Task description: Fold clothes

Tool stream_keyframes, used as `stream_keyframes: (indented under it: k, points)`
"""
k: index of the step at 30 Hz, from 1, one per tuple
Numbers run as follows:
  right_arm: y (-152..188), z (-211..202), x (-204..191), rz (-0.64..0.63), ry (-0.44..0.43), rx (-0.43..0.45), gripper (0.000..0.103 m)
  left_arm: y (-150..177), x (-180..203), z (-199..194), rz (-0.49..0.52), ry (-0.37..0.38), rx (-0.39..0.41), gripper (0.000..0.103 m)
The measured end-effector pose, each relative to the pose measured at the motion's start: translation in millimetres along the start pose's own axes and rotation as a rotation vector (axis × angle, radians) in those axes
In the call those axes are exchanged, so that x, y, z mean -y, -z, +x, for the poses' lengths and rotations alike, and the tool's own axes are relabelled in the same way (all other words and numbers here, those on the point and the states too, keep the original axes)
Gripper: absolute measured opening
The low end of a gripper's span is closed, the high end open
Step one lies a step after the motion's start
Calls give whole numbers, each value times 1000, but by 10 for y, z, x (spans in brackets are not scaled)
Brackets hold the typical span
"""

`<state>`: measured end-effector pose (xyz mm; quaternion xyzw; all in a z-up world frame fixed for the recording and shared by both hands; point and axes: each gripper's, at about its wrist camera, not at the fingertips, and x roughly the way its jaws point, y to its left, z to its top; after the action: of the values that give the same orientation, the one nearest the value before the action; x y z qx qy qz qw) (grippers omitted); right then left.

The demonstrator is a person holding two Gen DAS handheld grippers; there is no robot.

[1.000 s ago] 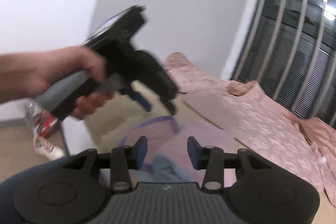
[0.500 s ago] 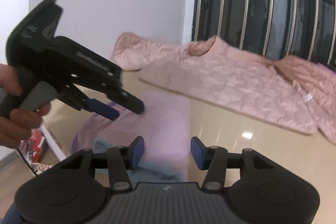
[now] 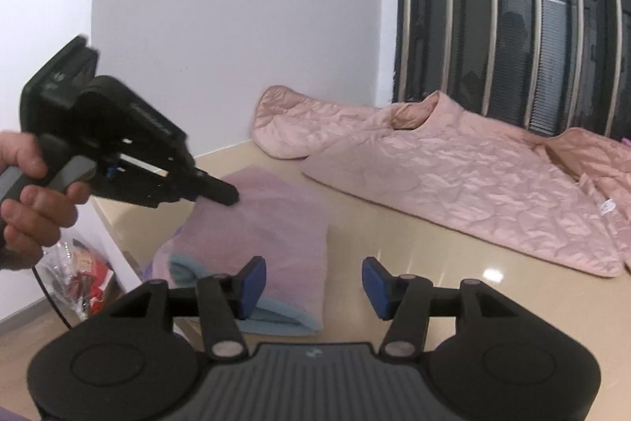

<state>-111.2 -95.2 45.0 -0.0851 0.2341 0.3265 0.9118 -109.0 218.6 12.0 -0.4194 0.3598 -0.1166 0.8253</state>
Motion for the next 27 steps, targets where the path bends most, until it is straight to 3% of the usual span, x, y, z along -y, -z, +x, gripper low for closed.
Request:
stream_keyframes:
  k: [1,3,8,10,12,13,17,18,21,23,24,27]
  points:
    - [0,37,-23,5,-16,-7,53,-3,-89,12,-21,10,-9,3]
    - [-18,153,-55,18,-60,-38,53,1,-186,24,-36,-51,-3,4]
    - [-55,480,-127,40,-57,-143,53,9,-96,71,85,-195,16,15]
    - [-48,552,-142,67,-74,-190,24,12,-30,137,127,-239,13,16]
    - [-44,518,-215,49,-39,-187,19,-13,52,224,150,-266,6,15]
    - [-42,495,-256,35,-16,-184,9,-14,97,275,164,-274,-1,15]
    - [33,355,-277,37,128,-185,8,-10,306,631,233,-238,-63,15]
    - [54,285,-293,41,129,-186,8,1,396,764,270,-222,-88,15]
    - [110,61,-394,27,98,-179,8,69,675,1120,408,-170,-165,16]
    - [127,-90,-510,-23,5,-150,10,108,799,1265,465,-120,-210,21]
    - [131,-182,-564,-54,-41,-133,14,115,814,1265,469,-111,-215,26]
    - [89,-420,-461,-61,-29,-55,32,79,813,1081,466,-101,-169,34]
